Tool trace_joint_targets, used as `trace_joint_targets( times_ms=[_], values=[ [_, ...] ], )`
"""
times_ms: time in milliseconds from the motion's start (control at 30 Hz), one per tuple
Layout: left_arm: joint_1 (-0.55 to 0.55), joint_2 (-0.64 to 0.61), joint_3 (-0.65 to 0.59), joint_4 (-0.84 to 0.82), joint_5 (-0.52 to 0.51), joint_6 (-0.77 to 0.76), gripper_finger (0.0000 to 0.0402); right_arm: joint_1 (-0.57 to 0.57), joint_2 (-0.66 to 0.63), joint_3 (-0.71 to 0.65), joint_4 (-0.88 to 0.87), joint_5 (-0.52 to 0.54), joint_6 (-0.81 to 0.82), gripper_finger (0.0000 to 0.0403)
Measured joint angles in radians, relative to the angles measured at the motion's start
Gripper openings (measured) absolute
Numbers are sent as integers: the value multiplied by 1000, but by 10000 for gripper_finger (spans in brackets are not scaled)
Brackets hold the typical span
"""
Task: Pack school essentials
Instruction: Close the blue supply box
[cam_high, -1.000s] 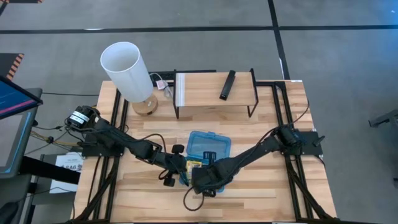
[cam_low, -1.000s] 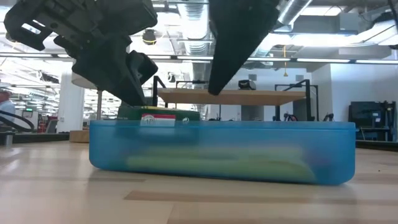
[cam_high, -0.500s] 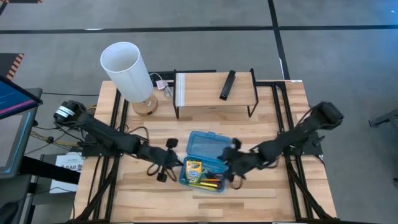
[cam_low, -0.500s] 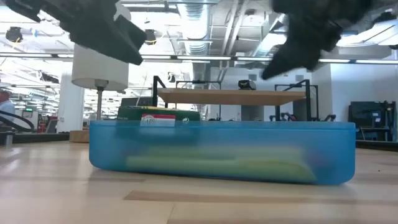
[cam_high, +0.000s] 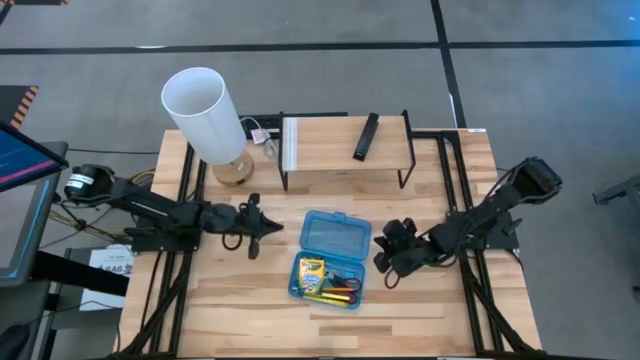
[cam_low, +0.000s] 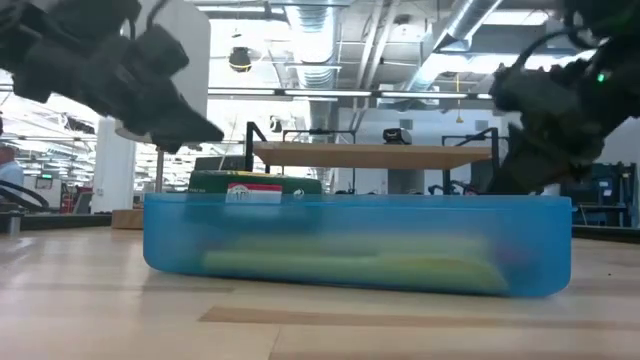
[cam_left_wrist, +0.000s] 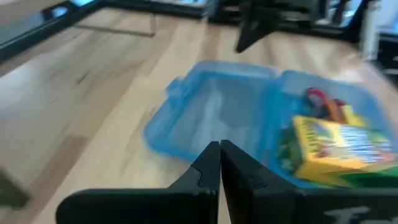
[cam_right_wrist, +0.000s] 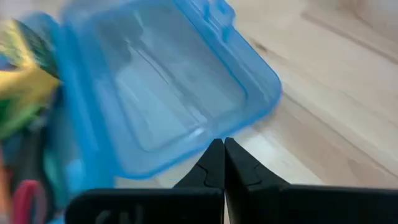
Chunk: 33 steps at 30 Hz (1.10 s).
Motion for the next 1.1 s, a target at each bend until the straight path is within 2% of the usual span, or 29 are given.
trace_joint_targets(
  times_ms=[267,533,733,900,1100],
  values=[
    [95,116,-3,7,38,-11,0,-93,100,1,44,-81,-4,10],
    [161,324,15,140,144,-40,0,-161,163,1,135,-145,-90,10],
    [178,460,77,156,187,-44,0,-185,158,1,171,-169,-143,10],
    [192,511,104,158,202,-47,0,-192,157,1,200,-169,-172,10],
    [198,513,106,159,203,-68,0,-192,157,1,223,-168,-202,10]
  ],
)
